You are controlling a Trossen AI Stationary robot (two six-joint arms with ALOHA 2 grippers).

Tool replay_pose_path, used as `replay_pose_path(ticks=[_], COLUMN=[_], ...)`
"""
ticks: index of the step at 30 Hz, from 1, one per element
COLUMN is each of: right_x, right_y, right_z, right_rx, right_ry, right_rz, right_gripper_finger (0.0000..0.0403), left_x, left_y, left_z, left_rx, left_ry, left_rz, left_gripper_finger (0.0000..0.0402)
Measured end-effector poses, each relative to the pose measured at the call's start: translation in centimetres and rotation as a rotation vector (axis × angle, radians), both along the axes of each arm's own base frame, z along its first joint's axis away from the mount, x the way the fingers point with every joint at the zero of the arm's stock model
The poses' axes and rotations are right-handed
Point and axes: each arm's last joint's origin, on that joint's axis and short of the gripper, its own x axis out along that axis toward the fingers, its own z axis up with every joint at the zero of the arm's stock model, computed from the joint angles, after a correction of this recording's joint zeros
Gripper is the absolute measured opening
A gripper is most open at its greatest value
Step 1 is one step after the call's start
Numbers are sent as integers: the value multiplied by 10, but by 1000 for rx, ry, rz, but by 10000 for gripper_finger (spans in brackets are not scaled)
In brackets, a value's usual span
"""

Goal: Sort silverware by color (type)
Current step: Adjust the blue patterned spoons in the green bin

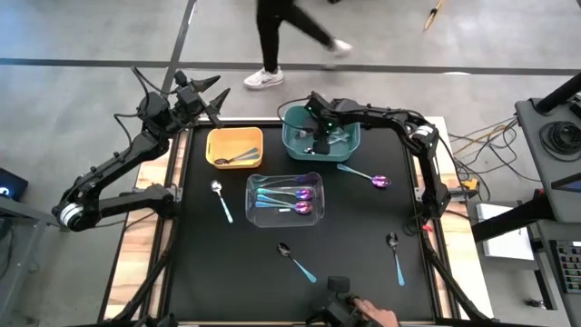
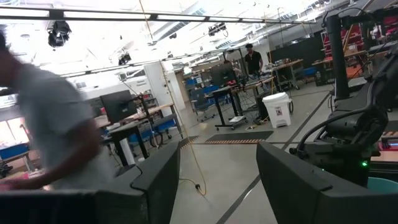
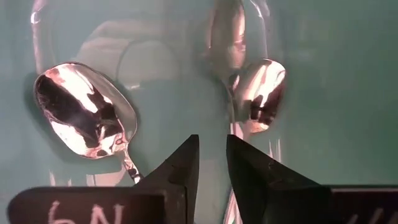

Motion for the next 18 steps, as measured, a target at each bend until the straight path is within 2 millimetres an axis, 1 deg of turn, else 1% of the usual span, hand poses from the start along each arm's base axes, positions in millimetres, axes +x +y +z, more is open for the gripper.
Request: replay_pose_path(ticks=[5, 9, 13, 18], right_x=[0, 1, -4, -12], right_y=[0, -1, 3, 7], right_z=[2, 9, 17, 20], right_rx=[1, -1, 33, 80], right_ry=[1, -1, 89, 177], right_rz=[-1, 0, 71, 148], right_gripper_finger=[80, 81, 81, 81], left_x=[0, 0, 0, 0], left_y=[0, 0, 0, 0], left_z=[0, 0, 0, 0], left_rx=[0, 0, 0, 0], left_ry=[0, 0, 0, 0], left_rz=[0, 0, 0, 0], left_gripper_finger=[194, 194, 194, 194])
